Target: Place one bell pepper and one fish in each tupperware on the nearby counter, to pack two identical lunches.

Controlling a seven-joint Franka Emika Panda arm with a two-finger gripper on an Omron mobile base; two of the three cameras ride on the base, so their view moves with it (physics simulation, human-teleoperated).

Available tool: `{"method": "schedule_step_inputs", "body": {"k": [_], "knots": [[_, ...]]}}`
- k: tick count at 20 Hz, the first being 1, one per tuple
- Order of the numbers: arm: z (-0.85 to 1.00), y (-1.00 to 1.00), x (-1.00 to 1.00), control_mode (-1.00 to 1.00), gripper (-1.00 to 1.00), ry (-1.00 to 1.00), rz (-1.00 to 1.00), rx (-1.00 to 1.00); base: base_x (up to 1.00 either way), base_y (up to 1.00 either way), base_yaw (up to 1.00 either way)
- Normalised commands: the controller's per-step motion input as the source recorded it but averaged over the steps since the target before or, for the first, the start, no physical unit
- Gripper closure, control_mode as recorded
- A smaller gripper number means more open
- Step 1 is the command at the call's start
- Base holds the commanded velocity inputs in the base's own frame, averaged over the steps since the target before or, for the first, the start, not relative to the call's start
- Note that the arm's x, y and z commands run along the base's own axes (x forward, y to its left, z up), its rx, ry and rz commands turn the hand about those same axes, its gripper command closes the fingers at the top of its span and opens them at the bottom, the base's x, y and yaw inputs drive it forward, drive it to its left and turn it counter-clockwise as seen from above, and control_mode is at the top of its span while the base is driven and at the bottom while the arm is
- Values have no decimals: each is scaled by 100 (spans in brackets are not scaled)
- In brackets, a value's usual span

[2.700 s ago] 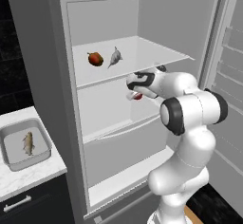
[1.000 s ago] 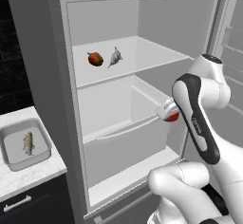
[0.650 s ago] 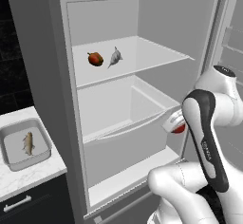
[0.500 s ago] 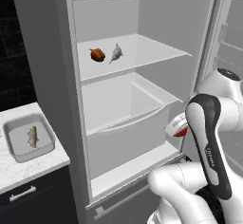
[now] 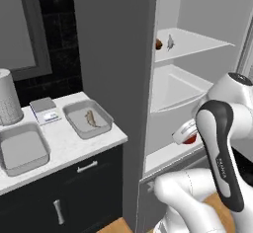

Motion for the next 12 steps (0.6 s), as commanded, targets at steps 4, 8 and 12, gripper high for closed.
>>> {"method": "schedule_step_inputs", "body": {"k": [4,8,12], "knots": [[0,0,0,100,100,0,0,0,-23,99,-6],[0,0,0,100,100,0,0,0,16,82,-33],[0,0,0,100,100,0,0,0,40,59,-32]]}}
